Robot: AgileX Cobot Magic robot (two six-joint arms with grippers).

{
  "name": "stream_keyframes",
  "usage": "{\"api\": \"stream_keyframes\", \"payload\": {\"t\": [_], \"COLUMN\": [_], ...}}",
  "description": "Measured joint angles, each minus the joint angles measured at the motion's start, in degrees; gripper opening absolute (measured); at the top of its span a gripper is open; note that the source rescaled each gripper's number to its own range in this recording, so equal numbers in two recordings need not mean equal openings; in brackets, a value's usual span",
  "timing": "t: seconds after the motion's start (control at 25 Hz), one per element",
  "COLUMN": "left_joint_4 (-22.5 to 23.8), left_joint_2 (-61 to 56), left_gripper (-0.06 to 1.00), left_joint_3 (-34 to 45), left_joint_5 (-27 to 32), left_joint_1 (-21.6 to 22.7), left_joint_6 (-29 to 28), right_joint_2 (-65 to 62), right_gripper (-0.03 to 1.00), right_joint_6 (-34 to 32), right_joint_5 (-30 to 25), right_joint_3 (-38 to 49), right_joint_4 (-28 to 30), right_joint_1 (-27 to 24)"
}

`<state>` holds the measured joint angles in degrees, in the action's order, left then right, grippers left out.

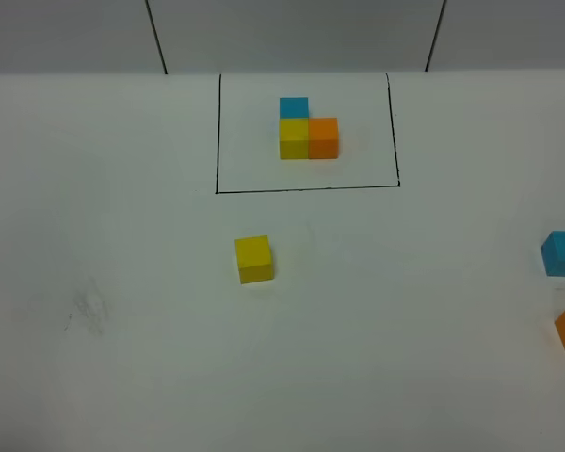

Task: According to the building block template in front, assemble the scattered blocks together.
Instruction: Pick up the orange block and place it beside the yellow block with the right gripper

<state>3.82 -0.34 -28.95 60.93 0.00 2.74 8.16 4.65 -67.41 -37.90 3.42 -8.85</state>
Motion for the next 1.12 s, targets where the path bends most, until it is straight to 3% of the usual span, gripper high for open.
{"api": "stream_keyframes", "payload": {"t": [0.48,0.88,1.12], "left_joint_4": [0.0,0.0,0.0], "left_joint_2": [0.0,0.0,0.0], "left_gripper": [0.0,0.0,0.0], "left_joint_3": [0.0,0.0,0.0], "left_joint_5": [0.0,0.0,0.0], "left_joint_1": [0.0,0.0,0.0], "left_joint_6": [0.12,0.12,0.12], "right_joint_2": [24.83,42.07,49.97], "right_gripper": [0.9,0.9,0.9], "right_joint_6": [4.05,5.94,7.19], "right_joint_5": [-0.77,5.42,12.93], "right_joint_3": [-3.91,-3.8,-0.22], "right_joint_4": [-7.27,-9.71,-12.22], "right_joint_1": [0.0,0.0,0.0]}}
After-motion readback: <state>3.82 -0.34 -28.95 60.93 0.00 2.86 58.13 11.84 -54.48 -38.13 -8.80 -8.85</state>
